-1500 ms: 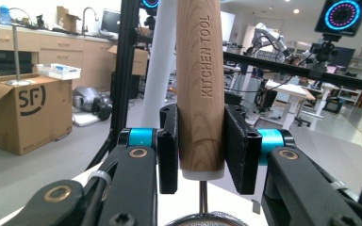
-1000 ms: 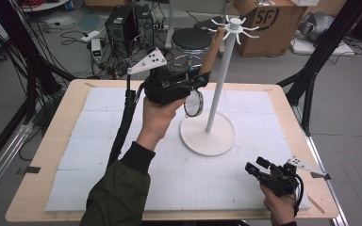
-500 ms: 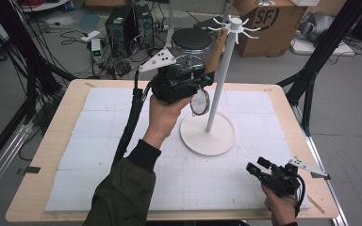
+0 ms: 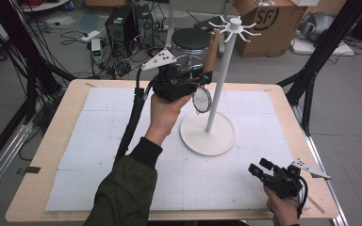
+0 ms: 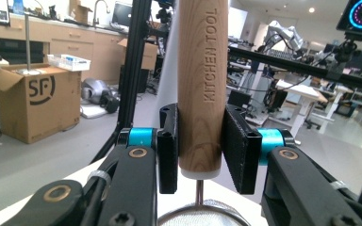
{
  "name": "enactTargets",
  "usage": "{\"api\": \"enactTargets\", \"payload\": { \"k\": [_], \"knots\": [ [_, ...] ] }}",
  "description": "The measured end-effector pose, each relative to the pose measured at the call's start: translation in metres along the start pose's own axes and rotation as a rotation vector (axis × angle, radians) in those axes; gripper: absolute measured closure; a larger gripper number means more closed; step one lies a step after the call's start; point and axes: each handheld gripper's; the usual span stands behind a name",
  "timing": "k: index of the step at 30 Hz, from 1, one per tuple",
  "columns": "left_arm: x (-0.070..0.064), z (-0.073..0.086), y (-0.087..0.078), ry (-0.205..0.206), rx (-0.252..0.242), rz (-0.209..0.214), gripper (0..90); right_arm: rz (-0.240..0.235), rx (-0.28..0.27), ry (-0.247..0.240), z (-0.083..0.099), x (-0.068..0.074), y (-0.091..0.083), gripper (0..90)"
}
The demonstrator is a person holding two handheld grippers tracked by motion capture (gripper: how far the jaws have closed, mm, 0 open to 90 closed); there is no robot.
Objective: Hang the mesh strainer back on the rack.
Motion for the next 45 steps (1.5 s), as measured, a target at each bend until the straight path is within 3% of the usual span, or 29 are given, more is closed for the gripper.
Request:
{"api": "enactTargets", "payload": {
  "k": [6, 10, 14, 16, 21, 23, 28, 37, 43, 45],
  "knots": [
    [0.002, 0.001, 0.001, -0.031, 0.003, 0.013, 68.0, 0.003, -0.001, 0.003, 0.001, 0.001, -0.001, 16.4],
    [0.003, 0.002, 0.001, -0.048, 0.004, 0.007, 55.1, 0.004, -0.003, -0.001, 0.001, 0.002, -0.002, 16.4],
    [0.004, 0.004, -0.005, -0.042, 0.016, -0.006, 46.8, 0.005, 0.007, -0.001, 0.003, 0.003, 0.0, 16.4],
    [0.006, 0.007, -0.008, -0.038, 0.034, -0.004, 37.6, 0.0, 0.015, -0.007, 0.004, 0.003, 0.001, 16.4],
    [0.009, 0.02, -0.024, 0.024, 0.005, -0.018, 27.8, -0.004, 0.013, -0.014, 0.004, 0.006, 0.003, 16.4],
    [0.011, 0.025, -0.03, 0.038, 0.01, -0.027, 26.9, -0.005, 0.015, -0.021, 0.005, 0.007, 0.005, 16.4],
    [0.017, 0.033, -0.046, 0.012, -0.001, -0.003, 25.8, -0.003, 0.028, -0.022, 0.007, 0.01, 0.007, 16.4],
    [0.021, 0.055, -0.077, 0.049, -0.005, -0.01, 22.3, -0.004, 0.025, -0.04, 0.005, 0.016, 0.009, 16.3],
    [0.03, 0.075, -0.102, 0.034, 0.0, -0.01, 22.4, -0.004, 0.031, -0.039, 0.004, 0.018, 0.015, 16.4],
    [0.035, 0.083, -0.111, 0.007, -0.003, 0.006, 22.4, -0.005, 0.029, -0.055, 0.003, 0.018, 0.017, 16.3]
  ]
}}
Point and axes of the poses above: each handheld gripper's, and its own axes: y roughly forward along the jaws, z roughly out of its underside, x roughly to its left, and after that the axes turned 14 degrees about -z, right-handed
